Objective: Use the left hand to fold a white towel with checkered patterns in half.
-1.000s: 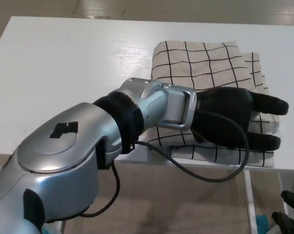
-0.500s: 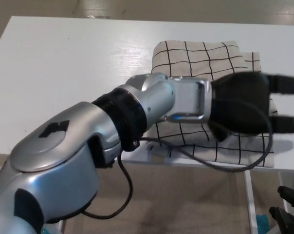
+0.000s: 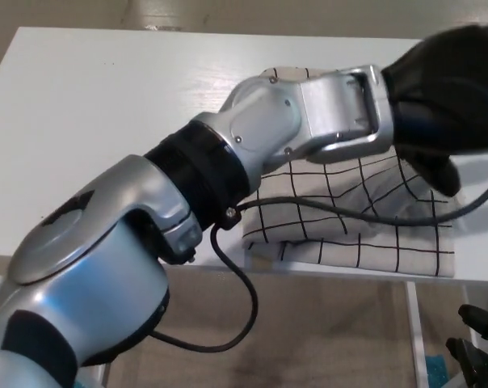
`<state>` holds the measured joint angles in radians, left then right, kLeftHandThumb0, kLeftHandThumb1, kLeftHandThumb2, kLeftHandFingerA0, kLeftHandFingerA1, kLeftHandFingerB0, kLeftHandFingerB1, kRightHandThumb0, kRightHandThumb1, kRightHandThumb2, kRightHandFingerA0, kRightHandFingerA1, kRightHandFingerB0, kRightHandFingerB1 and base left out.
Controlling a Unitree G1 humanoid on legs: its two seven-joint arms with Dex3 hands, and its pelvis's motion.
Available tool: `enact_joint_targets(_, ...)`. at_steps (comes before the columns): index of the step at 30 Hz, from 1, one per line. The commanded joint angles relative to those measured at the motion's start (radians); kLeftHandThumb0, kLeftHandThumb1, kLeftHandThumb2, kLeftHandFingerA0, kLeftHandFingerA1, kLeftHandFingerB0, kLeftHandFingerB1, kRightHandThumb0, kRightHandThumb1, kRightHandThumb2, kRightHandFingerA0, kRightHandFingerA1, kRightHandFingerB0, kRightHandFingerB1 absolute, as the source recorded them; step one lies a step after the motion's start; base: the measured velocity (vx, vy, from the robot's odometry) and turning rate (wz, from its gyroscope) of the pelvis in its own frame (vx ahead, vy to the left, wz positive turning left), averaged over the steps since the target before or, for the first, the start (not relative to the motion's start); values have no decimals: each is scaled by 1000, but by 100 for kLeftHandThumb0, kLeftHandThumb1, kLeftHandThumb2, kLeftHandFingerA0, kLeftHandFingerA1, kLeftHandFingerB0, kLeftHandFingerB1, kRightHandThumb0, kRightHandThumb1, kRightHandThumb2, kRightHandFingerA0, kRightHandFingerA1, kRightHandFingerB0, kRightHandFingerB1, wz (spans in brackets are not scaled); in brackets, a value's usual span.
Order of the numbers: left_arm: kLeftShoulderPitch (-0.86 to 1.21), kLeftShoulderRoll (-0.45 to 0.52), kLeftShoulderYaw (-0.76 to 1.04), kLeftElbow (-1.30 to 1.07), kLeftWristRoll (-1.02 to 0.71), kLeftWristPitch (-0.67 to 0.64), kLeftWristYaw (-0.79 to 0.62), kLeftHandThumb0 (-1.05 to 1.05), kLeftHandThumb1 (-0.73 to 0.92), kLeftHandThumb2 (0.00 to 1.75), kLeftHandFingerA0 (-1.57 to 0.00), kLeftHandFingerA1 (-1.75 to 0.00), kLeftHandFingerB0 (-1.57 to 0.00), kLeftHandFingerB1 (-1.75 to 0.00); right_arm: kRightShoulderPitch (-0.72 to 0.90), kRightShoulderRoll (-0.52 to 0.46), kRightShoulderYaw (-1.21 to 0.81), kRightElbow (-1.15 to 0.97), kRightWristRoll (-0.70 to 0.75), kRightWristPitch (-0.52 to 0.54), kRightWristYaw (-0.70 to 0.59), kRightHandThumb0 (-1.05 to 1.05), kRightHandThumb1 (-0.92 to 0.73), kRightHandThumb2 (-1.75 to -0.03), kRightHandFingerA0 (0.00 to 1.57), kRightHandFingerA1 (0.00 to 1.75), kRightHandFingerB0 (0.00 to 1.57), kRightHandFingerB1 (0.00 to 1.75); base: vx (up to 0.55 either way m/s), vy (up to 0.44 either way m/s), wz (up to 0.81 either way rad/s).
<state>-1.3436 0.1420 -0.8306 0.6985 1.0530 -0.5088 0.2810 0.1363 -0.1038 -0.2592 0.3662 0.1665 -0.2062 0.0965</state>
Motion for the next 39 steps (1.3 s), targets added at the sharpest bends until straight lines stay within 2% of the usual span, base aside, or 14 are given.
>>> enact_joint_targets(1, -138, 67, 889, -292, -1367, 707, -760, -88, 55, 96, 0, -5, 0, -10, 67, -26, -1, 55, -8, -22, 40, -50, -57, -58, 56, 44, 70, 45, 0, 0, 0)
enact_joint_targets(5, -116, 146, 974, -327, -1407, 757, -766, -87, 55, 96, 0, -6, 0, -10, 70, -24, -3, 65, -6, -16, 39, -48, -57, -58, 57, 45, 71, 45, 0, 0, 0)
enact_joint_targets(7, -77, 230, 1056, -345, -1450, 798, -788, -85, 53, 95, 0, -8, 0, -12, 69, -22, -5, 68, -8, -13, 30, -47, -57, -58, 57, 46, 71, 46, 0, 0, 0)
enact_joint_targets(13, 28, 316, 1138, -417, -1505, 843, -825, -82, 50, 94, 0, -13, 0, -16, 79, -22, -12, 66, 0, -16, 33, -47, -56, -58, 58, 46, 71, 46, 0, 0, 0)
enact_joint_targets(16, 313, 410, 1220, -614, -1587, 841, -872, -86, 54, 93, -9, -13, -9, -20, 94, -25, -8, 57, -8, -4, 29, -47, -56, -58, 57, 46, 72, 45, 0, 0, 0)
enact_joint_targets(19, 390, 428, 1247, -662, -1612, 847, -889, -83, 52, 92, -8, -16, -8, -23, 96, -26, -7, 53, -10, 2, 27, -47, -56, -57, 57, 46, 72, 45, 0, 0, 0)
enact_joint_targets(21, 603, 456, 1306, -770, -1656, 819, -924, -78, 48, 89, -4, -24, -4, -28, 91, -21, -10, 65, -9, 0, 20, -47, -56, -57, 57, 47, 72, 45, 0, 0, 0)
enact_joint_targets(27, 921, 461, 1351, -902, -1709, 714, -961, -77, 49, 82, 0, -30, -8, -36, 91, -18, -12, 75, -11, -12, 13, -48, -56, -57, 56, 47, 69, 44, 0, 0, 0)
enact_joint_targets(28, 1012, 458, 1370, -928, -1714, 677, -976, -34, 22, 84, 0, -49, 0, -47, 94, -15, -14, 72, -6, -14, 15, -48, -56, -57, 53, 47, 68, 44, 0, 0, 0)
enact_joint_targets(32, 1200, 440, 1392, -966, -1727, 602, -1000, -31, 22, 83, 0, -48, 0, -46, 102, -13, -18, 47, 1, 1, 11, -49, -56, -57, 52, 47, 67, 44, 0, 0, 0)
enact_joint_targets(33, 1231, 432, 1391, -968, -1728, 591, -1005, -55, 44, 54, -18, -29, -21, -29, 103, -16, -17, 41, -2, 2, 10, -49, -56, -57, 52, 47, 67, 43, 0, 0, 0)
enact_joint_targets(34, 1302, 413, 1381, -968, -1737, 579, -1016, -26, 22, 82, -8, -50, -8, -49, 103, -19, -15, 37, -9, -2, 8, -49, -56, -57, 52, 47, 66, 43, 0, 0, 0)
enact_joint_targets(36, 1403, 384, 1357, -953, -1744, 568, -1036, -26, 22, 82, -8, -50, -8, -49, 99, -20, -13, 41, -13, -12, 7, -52, -50, -61, 50, 49, 64, 46, 0, 0, 0)
enact_joint_targets(39, 1476, 364, 1346, -936, -1736, 571, -1045, -25, 22, 82, -9, -51, -9, -49, 97, -21, -11, 47, -16, -17, 9, -49, -56, -57, 52, 47, 64, 42, 0, 0, 0)
